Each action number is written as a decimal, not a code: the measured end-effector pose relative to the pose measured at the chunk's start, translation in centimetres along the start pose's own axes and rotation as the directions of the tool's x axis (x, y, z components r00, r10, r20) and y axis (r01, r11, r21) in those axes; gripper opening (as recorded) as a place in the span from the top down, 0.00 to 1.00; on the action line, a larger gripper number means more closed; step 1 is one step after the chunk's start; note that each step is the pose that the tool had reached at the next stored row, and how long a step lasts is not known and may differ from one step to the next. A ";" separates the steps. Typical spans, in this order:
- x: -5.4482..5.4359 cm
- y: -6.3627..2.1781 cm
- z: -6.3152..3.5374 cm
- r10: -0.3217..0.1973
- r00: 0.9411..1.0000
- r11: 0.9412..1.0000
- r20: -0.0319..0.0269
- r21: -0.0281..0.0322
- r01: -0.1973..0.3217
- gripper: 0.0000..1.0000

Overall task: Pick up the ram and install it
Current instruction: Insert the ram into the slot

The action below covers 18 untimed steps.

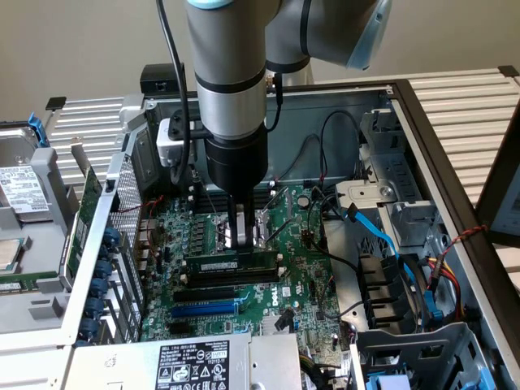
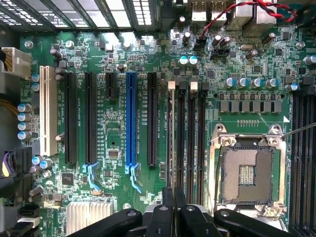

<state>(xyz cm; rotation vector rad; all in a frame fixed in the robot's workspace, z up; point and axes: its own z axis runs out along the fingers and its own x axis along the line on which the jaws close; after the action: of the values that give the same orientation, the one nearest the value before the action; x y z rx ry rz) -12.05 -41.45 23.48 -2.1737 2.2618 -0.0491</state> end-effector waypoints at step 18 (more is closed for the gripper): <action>0.0 0.04 0.25 0.004 1.000 1.000 0.000 0.000 -0.004 0.87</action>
<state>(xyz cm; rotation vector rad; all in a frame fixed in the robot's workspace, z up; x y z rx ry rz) -12.08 -41.46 23.22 -2.1688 2.2665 -0.0494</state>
